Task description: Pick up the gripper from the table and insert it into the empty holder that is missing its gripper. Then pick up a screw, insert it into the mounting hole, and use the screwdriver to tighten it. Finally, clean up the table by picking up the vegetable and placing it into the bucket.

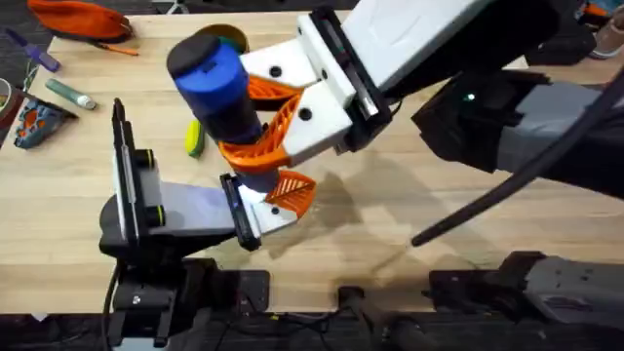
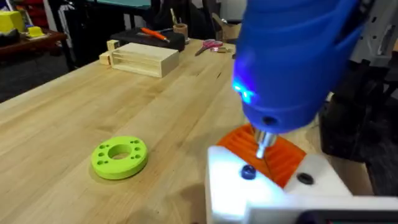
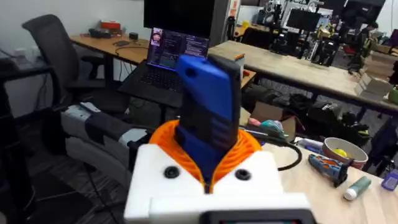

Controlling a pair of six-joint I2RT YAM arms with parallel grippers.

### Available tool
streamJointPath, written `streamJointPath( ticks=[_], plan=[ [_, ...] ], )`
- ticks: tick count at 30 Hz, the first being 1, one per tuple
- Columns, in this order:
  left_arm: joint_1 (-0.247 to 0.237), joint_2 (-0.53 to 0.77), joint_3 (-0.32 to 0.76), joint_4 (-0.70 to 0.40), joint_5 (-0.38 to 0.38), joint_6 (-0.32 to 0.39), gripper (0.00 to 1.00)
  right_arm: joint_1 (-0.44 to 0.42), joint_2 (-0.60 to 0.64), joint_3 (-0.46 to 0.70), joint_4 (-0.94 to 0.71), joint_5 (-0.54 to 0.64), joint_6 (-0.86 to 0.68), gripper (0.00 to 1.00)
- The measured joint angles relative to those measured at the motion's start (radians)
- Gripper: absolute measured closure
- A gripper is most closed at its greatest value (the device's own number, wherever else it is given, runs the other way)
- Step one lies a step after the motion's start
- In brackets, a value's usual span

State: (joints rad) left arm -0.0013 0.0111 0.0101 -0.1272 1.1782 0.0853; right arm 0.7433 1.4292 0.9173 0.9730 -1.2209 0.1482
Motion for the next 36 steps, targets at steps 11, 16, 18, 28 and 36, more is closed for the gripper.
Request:
streamJointPath(
  ticks=[11,16,18,28,36],
  plan=[
    [0.000,0.000,0.000,0.000,0.000,0.000,0.985,0.000,0.000,0.000,0.000,0.000,-0.023,0.979],
    [0.000,0.000,0.000,0.000,0.000,0.000,0.985,0.000,0.000,0.000,0.000,0.000,-0.030,0.979],
    [0.000,0.000,0.000,0.000,0.000,0.000,0.985,0.000,0.000,0.000,0.000,0.000,-0.036,0.979],
    [0.000,0.000,0.000,0.000,0.000,0.000,0.985,0.000,0.000,0.000,0.000,0.000,-0.045,0.979],
    [0.000,0.000,0.000,0.000,0.000,0.000,0.985,0.000,0.012,0.000,0.002,0.000,-0.045,0.979]
  ],
)
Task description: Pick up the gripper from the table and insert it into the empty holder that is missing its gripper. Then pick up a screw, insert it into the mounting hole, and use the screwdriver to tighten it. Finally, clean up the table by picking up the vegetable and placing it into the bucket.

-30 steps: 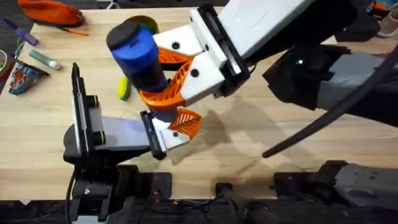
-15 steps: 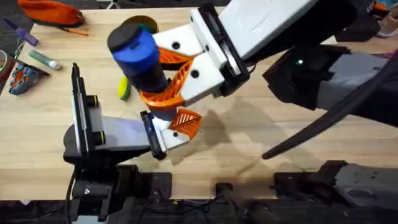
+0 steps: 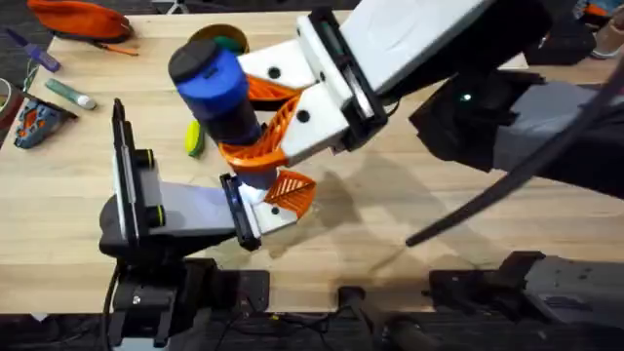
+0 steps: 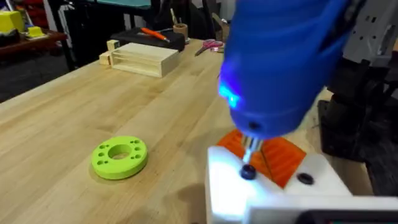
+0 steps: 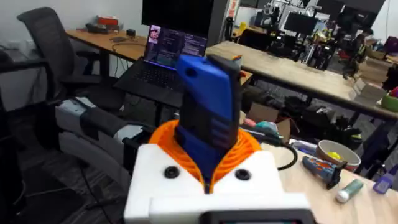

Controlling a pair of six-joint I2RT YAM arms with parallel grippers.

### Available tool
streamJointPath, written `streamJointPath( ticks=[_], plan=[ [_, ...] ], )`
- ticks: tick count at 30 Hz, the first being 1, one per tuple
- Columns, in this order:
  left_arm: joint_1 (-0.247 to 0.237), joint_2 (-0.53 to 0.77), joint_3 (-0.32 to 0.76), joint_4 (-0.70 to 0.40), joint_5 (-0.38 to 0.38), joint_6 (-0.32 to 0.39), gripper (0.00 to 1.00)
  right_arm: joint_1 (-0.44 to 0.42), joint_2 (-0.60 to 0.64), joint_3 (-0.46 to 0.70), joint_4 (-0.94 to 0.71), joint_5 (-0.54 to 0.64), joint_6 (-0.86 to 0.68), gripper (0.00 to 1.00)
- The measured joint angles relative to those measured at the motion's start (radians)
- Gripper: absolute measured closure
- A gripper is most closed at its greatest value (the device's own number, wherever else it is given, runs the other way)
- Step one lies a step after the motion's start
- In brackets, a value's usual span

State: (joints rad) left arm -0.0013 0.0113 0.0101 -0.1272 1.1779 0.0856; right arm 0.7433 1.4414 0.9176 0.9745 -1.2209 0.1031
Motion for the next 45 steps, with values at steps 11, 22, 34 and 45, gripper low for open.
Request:
streamJointPath(
  ticks=[11,22,34,45],
  plan=[
    [0.000,0.000,0.000,0.000,0.000,-0.004,0.985,0.000,0.022,0.000,-0.001,0.000,0.001,0.979],
    [0.000,0.000,0.000,0.000,-0.001,-0.006,0.985,0.000,0.043,0.011,-0.010,0.000,0.007,0.979],
    [0.000,0.000,0.000,0.000,-0.001,-0.007,0.985,0.000,0.059,0.036,0.017,-0.012,0.058,0.979],
    [0.000,0.000,0.000,0.000,0.000,-0.007,0.985,-0.021,0.065,0.147,0.004,-0.035,0.129,0.979]
  ],
)
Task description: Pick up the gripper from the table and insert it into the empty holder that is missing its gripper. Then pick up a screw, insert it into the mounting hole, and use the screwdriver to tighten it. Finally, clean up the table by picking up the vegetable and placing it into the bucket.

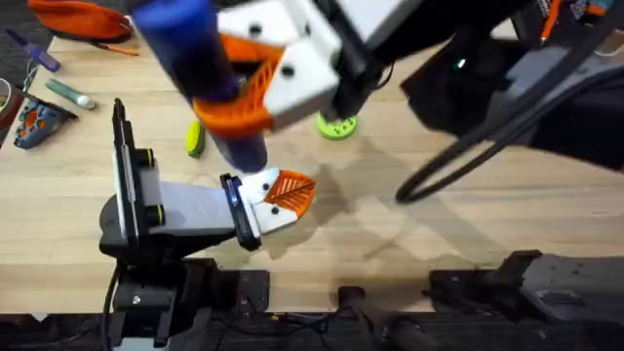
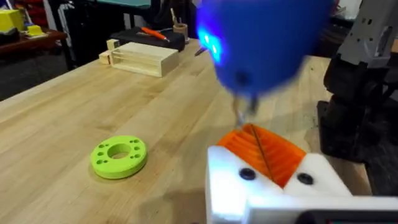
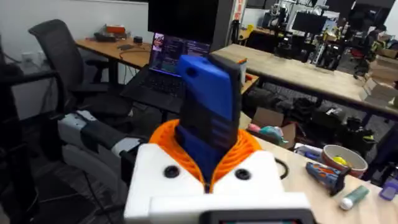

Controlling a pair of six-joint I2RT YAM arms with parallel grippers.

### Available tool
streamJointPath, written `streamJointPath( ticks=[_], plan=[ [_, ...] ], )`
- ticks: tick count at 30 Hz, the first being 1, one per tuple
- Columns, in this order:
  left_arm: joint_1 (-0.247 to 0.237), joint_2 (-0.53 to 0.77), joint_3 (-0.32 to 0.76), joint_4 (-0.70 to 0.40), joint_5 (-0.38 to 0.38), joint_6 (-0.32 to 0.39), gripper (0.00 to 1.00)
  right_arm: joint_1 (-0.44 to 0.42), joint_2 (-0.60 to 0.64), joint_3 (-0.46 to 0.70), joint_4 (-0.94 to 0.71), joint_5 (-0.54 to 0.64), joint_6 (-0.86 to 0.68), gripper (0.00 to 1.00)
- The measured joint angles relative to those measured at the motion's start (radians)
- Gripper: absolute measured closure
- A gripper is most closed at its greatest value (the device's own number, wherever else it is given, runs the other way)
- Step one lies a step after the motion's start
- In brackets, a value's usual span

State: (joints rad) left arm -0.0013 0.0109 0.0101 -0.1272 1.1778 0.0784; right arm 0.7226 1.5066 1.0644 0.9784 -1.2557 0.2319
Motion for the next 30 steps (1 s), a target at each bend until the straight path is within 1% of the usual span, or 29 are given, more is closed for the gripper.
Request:
streamJointPath(
  ticks=[2,5,9,11,15,18,20,23,26,30],
  plan=[
    [0.000,0.000,0.000,0.000,0.000,0.000,0.985,-0.023,0.000,0.042,-0.044,-0.008,0.018,0.979],
    [0.000,0.000,0.000,0.000,0.000,0.000,0.985,-0.074,0.000,0.120,-0.222,-0.011,0.031,0.979],
    [0.000,0.000,0.000,0.000,0.000,0.000,0.985,-0.134,0.000,0.206,-0.587,0.013,-0.021,0.979],
    [0.000,0.000,0.000,0.000,0.000,0.000,0.985,-0.159,0.000,0.245,-0.810,0.072,-0.087,0.979],
    [0.000,0.000,0.000,0.000,0.000,0.000,0.985,-0.201,0.000,0.325,-1.209,0.264,-0.263,0.979],
    [0.000,0.000,0.000,0.000,0.000,0.000,0.985,-0.238,0.000,0.388,-1.430,0.431,-0.397,0.979],
    [0.000,0.000,0.000,0.000,0.000,0.000,0.985,-0.264,0.000,0.427,-1.521,0.539,-0.474,0.979],
    [0.000,0.000,0.000,0.000,0.000,0.000,0.985,-0.301,0.000,0.469,-1.607,0.702,-0.589,0.979],
    [0.000,0.000,0.000,0.001,-0.004,0.000,0.985,-0.333,0.000,0.480,-1.701,0.847,-0.738,0.979],
    [0.000,0.000,0.000,0.002,-0.006,0.000,0.985,-0.349,0.004,0.480,-1.831,1.015,-0.965,0.979]
  ],
)
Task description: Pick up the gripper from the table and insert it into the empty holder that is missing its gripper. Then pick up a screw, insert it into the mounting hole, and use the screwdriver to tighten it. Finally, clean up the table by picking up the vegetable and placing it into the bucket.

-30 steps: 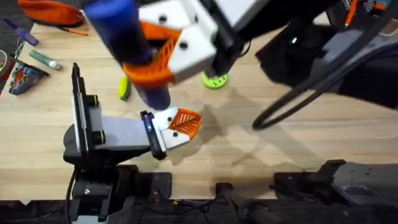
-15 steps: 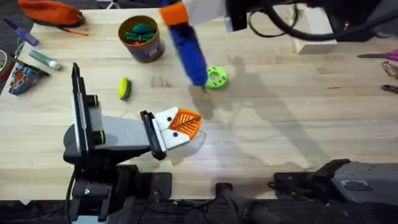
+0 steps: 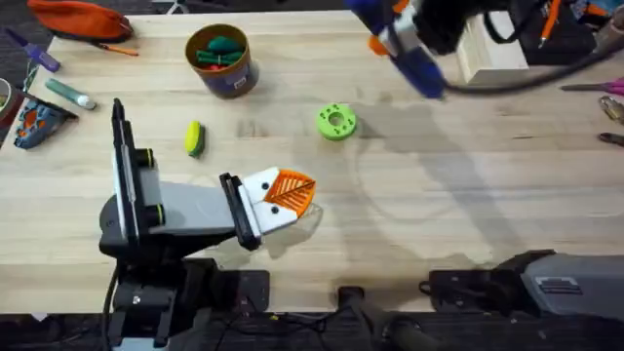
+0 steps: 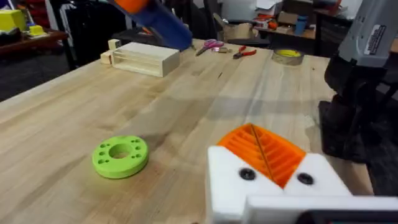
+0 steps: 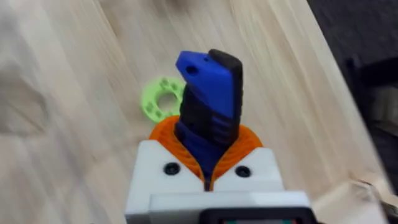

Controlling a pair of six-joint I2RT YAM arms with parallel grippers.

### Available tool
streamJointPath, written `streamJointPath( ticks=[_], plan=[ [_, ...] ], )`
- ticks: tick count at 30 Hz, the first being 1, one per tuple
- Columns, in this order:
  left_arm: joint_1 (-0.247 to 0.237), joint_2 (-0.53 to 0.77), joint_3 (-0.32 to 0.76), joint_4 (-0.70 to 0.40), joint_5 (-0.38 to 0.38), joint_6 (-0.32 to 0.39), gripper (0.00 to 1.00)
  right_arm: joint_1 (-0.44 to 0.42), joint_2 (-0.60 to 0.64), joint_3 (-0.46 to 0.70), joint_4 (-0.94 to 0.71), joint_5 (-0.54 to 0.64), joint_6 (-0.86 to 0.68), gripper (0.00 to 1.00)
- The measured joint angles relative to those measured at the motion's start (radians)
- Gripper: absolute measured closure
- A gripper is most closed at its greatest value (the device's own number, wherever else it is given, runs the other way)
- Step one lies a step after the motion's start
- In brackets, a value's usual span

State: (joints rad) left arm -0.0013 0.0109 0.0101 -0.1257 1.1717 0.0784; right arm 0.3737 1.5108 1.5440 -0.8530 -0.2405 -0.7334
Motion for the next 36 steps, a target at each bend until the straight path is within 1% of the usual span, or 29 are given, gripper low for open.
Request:
streamJointPath(
  ticks=[3,6,10,17,22,31,32,33,36],
  plan=[
    [0.000,0.000,0.000,0.002,-0.009,0.000,0.985,-0.005,0.021,0.001,-0.054,0.111,-0.155,0.979],
    [0.000,0.000,0.000,0.003,-0.016,0.000,0.985,-0.015,0.076,0.002,-0.102,0.199,-0.296,0.979],
    [0.000,0.000,0.000,0.004,-0.019,0.000,0.985,-0.045,0.183,0.002,-0.100,0.267,-0.398,0.979],
    [0.000,0.000,0.000,0.005,-0.025,0.000,0.985,-0.095,0.406,0.002,-0.112,0.305,-0.446,0.979],
    [0.000,0.000,0.000,0.005,-0.029,0.000,0.985,-0.101,0.544,0.002,-0.142,0.313,-0.450,0.979],
    [0.000,0.000,0.000,0.006,-0.035,0.000,0.985,-0.099,0.560,0.024,-0.149,0.320,-0.454,0.979],
    [0.000,0.000,0.000,0.006,-0.035,0.000,0.985,-0.099,0.560,0.024,-0.149,0.320,-0.453,0.953],
    [0.000,0.000,0.000,0.006,-0.035,0.000,0.985,-0.099,0.560,0.024,-0.153,0.324,-0.450,0.822],
    [0.000,0.000,0.000,0.006,-0.035,0.000,0.985,-0.099,0.559,0.026,-0.145,0.330,-0.453,0.381]
  ],
)
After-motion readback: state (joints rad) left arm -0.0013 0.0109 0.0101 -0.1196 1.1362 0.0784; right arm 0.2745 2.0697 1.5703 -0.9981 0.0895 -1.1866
